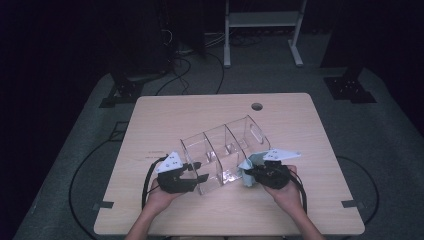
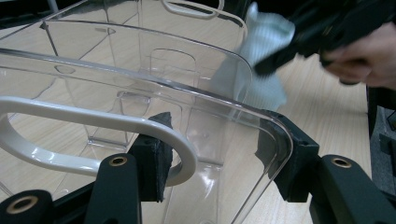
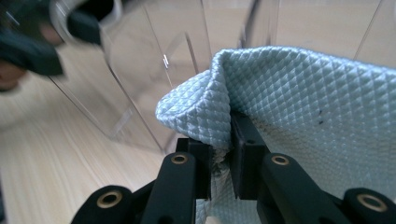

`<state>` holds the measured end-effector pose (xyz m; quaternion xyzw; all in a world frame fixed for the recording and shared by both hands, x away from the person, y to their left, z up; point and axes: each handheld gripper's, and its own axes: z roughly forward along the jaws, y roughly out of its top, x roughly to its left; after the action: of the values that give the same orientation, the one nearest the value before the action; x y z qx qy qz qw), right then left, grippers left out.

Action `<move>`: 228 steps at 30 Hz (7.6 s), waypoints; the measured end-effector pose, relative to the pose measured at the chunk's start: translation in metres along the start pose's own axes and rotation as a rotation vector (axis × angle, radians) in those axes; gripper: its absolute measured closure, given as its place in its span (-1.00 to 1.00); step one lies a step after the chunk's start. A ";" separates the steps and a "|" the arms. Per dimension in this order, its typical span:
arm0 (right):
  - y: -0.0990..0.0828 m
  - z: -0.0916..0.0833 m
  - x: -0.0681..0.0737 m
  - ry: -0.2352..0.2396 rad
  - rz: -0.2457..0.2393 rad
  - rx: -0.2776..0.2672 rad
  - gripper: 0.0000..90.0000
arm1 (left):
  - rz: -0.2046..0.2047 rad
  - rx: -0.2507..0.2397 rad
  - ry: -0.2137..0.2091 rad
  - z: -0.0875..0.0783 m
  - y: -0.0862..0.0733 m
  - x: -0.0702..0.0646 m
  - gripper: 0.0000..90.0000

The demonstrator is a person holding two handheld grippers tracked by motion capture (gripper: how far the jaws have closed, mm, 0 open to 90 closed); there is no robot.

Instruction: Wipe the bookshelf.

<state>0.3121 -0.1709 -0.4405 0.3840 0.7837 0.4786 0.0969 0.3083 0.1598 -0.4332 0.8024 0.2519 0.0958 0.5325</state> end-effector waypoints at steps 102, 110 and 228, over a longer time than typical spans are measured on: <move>0.017 0.000 0.038 0.124 -0.043 -0.017 0.88 | 0.020 0.023 -0.002 0.005 0.002 -0.007 0.01; 0.022 0.011 0.046 0.116 -0.068 -0.014 0.88 | 0.021 0.025 -0.004 0.006 0.002 -0.009 0.01; -0.006 0.021 0.046 0.125 -0.021 0.049 0.87 | -0.004 0.026 0.147 -0.039 0.001 0.039 -0.38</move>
<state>0.2885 -0.1263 -0.4464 0.3476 0.8036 0.4812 0.0433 0.3256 0.2108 -0.4205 0.7996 0.2930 0.1501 0.5022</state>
